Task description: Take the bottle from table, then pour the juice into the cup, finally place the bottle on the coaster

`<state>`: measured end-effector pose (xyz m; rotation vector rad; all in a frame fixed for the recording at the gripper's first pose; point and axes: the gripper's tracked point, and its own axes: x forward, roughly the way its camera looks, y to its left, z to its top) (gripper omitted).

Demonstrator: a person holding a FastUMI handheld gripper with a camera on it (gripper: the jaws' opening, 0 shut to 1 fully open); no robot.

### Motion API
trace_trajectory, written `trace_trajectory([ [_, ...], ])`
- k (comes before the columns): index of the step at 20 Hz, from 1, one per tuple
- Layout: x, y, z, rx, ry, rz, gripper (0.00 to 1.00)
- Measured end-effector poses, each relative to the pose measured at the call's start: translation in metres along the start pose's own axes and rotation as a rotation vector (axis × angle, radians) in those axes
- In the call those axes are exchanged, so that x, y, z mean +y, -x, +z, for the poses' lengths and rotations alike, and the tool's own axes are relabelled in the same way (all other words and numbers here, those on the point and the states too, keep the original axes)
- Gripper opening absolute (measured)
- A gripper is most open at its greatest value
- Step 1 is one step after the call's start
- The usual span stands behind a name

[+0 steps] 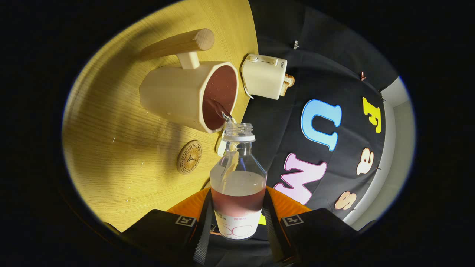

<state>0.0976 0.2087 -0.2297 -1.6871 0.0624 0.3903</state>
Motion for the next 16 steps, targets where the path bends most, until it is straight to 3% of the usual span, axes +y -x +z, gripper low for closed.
trace_trajectory([
  [16,-0.0043,-0.0090,-0.0054,-0.026,0.070,-0.028,0.69],
])
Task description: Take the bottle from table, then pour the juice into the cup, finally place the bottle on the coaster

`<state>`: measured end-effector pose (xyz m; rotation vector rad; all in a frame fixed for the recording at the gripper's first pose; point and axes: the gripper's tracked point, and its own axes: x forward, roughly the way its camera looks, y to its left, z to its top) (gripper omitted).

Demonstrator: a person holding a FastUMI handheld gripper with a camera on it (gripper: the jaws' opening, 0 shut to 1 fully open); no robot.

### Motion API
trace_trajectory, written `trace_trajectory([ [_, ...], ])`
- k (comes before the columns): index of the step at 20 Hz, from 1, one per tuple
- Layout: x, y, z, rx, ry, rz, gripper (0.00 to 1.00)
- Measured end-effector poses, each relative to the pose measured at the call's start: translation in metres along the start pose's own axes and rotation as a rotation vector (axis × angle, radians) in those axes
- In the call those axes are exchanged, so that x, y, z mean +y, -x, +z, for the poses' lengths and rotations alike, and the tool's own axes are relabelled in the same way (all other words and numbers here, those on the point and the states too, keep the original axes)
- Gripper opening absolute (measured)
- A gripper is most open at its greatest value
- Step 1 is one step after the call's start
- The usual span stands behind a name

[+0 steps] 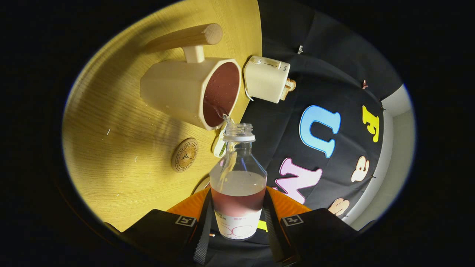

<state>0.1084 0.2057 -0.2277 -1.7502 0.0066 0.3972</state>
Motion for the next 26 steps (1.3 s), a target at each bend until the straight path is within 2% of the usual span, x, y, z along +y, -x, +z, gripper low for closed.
trace_trajectory([
  [26,-0.024,-0.008,0.006,-0.099,0.207,-0.069,0.68],
])
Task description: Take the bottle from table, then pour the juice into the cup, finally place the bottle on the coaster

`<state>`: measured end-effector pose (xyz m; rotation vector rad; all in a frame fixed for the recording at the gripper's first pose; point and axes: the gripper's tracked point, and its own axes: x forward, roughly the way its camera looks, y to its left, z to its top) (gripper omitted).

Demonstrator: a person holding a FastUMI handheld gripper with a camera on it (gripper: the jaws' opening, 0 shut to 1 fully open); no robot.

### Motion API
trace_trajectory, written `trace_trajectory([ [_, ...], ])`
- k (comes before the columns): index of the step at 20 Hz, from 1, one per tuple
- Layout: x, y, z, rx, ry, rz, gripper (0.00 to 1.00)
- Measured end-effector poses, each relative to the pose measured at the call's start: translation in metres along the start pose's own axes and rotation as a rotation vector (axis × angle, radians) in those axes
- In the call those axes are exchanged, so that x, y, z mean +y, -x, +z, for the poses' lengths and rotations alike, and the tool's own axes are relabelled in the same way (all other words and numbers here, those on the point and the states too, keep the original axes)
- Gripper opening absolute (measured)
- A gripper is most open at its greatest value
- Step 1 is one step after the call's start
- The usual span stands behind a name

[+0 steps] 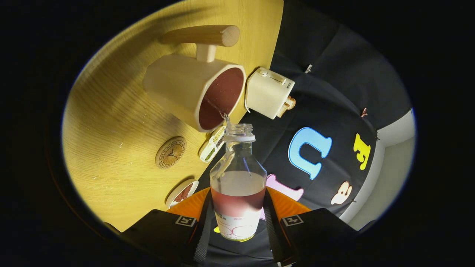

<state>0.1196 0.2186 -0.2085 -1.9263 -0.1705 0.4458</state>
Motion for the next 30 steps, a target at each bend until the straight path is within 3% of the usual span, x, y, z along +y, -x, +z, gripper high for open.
trace_trajectory([
  [19,-0.003,0.005,-0.002,0.002,0.015,-0.018,0.69],
  [25,0.009,0.010,-0.001,0.031,-0.179,0.028,0.69],
  [30,0.024,0.022,0.014,0.043,-0.525,0.074,0.69],
])
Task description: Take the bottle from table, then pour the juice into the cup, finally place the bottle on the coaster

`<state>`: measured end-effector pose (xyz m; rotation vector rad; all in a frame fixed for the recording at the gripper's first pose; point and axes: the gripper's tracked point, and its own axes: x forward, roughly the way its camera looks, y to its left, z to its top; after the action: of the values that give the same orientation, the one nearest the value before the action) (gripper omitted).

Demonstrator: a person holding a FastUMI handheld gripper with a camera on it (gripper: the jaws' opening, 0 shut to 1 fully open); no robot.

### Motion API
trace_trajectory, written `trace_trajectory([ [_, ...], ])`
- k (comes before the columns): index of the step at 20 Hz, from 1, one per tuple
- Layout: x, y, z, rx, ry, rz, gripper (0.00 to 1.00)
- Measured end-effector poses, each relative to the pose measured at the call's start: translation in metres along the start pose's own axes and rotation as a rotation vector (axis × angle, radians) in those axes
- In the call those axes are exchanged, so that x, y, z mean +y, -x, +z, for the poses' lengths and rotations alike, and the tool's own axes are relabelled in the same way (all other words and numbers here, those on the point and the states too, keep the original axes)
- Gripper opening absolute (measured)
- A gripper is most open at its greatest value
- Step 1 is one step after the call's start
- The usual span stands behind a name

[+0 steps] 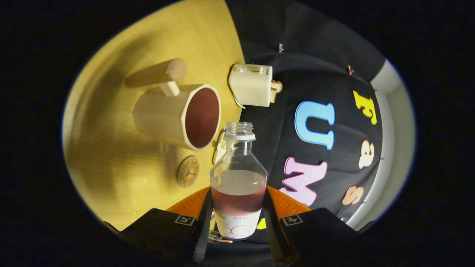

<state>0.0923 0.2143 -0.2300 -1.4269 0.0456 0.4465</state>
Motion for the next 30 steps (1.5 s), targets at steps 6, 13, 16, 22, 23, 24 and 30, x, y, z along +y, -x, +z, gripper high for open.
trace_trajectory([
  [6,0.014,0.004,0.017,-0.047,-0.430,0.044,0.69],
  [13,0.000,-0.011,0.008,-0.106,-0.985,0.063,0.69],
  [16,-0.006,-0.029,-0.004,-0.100,-1.176,0.080,0.69],
  [22,-0.030,-0.063,-0.016,-0.141,-1.493,0.063,0.69],
  [23,-0.033,-0.070,-0.019,-0.149,-1.512,0.052,0.70],
  [24,-0.036,-0.074,-0.020,-0.160,-1.525,0.041,0.70],
  [30,-0.022,-0.105,-0.039,-0.133,-1.537,-0.004,0.70],
])
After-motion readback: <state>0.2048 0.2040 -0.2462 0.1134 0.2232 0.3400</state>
